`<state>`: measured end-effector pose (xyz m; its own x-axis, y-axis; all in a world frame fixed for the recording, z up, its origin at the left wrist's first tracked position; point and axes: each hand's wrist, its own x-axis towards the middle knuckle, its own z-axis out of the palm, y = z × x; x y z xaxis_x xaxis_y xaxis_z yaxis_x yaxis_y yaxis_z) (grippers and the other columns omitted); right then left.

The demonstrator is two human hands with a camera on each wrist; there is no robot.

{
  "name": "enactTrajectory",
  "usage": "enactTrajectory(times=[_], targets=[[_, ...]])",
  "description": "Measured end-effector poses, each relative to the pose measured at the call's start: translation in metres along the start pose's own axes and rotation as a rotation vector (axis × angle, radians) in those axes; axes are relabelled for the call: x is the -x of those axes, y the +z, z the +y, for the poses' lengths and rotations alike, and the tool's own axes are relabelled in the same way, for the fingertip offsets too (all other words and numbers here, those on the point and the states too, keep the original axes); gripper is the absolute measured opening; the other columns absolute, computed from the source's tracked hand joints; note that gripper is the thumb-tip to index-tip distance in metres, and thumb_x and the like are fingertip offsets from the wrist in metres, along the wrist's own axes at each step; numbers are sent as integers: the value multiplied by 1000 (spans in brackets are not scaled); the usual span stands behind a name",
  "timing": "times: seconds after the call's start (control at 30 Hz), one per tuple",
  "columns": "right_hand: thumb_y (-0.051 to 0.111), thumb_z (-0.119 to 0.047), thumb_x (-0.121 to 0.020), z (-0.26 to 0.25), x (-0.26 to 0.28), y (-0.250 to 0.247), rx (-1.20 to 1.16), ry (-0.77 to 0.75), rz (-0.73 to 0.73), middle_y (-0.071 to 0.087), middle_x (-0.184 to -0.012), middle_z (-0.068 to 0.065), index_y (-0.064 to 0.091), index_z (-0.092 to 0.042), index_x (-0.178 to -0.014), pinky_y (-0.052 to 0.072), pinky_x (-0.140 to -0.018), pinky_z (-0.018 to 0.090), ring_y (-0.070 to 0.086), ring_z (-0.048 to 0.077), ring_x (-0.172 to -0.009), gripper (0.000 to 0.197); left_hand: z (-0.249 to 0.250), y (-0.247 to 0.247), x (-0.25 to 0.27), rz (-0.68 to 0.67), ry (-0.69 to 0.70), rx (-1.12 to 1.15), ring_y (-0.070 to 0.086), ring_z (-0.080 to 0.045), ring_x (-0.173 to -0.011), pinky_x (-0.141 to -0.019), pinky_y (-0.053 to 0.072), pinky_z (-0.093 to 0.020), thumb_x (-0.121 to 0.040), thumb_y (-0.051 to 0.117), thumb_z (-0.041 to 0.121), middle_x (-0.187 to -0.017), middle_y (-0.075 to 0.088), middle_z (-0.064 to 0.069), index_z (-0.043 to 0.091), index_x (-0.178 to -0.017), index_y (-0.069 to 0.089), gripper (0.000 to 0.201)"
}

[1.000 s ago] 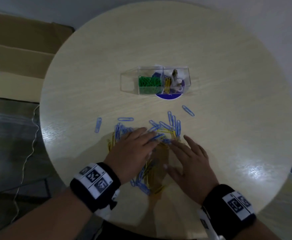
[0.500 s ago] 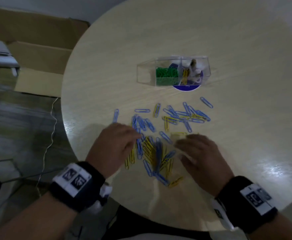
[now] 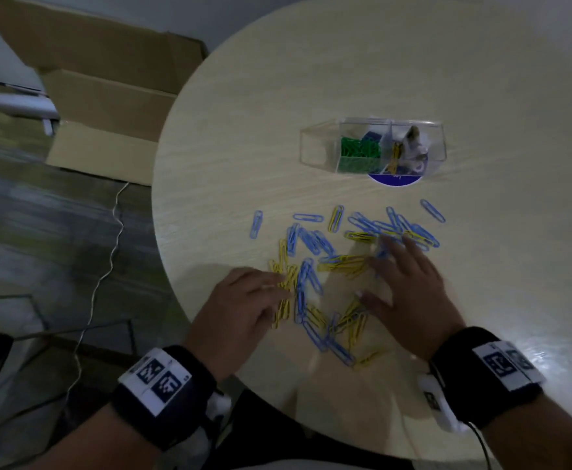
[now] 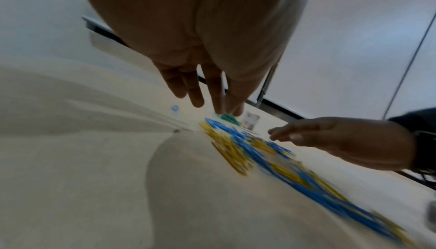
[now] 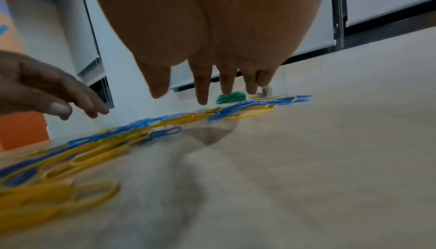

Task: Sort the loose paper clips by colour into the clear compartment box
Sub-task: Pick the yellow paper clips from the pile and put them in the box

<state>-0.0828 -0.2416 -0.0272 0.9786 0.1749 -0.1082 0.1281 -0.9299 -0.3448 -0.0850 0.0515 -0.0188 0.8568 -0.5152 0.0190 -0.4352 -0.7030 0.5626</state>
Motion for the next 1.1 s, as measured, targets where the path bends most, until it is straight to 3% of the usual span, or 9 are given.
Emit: enactTrajectory(times=[0.07,0.17,0.23,0.47,0.53,0.63,0.73,0.87,1.1], targets=[[57,-44,-80,-2,-7,-6,-46,-9,103,56,-131,5,63,-25,-115,41,-100,47,48,34,-122,41,-13,-9,-9,59,-29,-70,55,-20,-102,-90,44,-38,-83,56,8,-115,65,11,28,-108,69,35],[65,-22,-75,-12,-16,-8,-89,-46,179,67,-100,2,68,-24,-101,43,-88,40,56,31,-99,26,-28,-9,-21,-15,79,-184,54,-23,-99,-83,46,-40,-84,57,7,-116,65,12,29,-113,67,39],[66,-16,-72,-15,-19,-6,-94,-38,158,67,-91,5,70,-21,-95,44,-84,39,57,32,-92,24,-34,-4,-25,-69,164,-262,55,-24,-99,-80,47,-40,-86,57,10,-118,64,10,28,-116,66,37],[61,-20,-70,-16,-14,7,-52,-38,-2,67,-83,2,70,-23,-90,49,-77,38,59,32,-82,22,-44,-8,-29,-38,136,-313,54,-24,-91,-74,49,-40,-83,60,19,-98,64,6,28,-109,65,28],[64,-16,-71,-18,-10,6,-94,-46,45,69,-83,0,72,-23,-89,46,-76,35,59,29,-81,21,-42,-13,-34,-59,99,-294,52,-24,-96,-78,49,-41,-81,61,20,-104,63,5,28,-116,63,35],[71,-8,-68,-16,-13,-1,-137,24,140,68,-85,3,72,-20,-91,42,-79,34,60,31,-83,26,-38,-16,-47,-132,115,-302,48,-24,-113,-90,46,-40,-78,60,16,-131,55,6,28,-132,52,56],[68,-19,-70,-18,-21,-8,-45,21,118,67,-90,4,71,-21,-98,46,-81,38,58,33,-87,28,-38,-15,-58,-189,165,-338,48,-23,-120,-92,47,-41,-79,52,19,-142,50,9,26,-135,51,57],[57,-33,-75,-22,-16,-4,-37,-2,22,66,-89,1,71,-24,-97,49,-78,39,57,31,-86,27,-40,-19,-58,-147,149,-349,53,-25,-107,-83,49,-41,-79,53,24,-122,61,7,25,-119,63,41],[65,-25,-71,-29,-13,0,-5,-58,-37,59,-80,3,70,-23,-85,39,-77,35,55,30,-77,14,-42,-25,-44,-131,93,-377,51,-28,-101,-80,47,-43,-79,72,32,-108,57,1,24,-115,65,37]])
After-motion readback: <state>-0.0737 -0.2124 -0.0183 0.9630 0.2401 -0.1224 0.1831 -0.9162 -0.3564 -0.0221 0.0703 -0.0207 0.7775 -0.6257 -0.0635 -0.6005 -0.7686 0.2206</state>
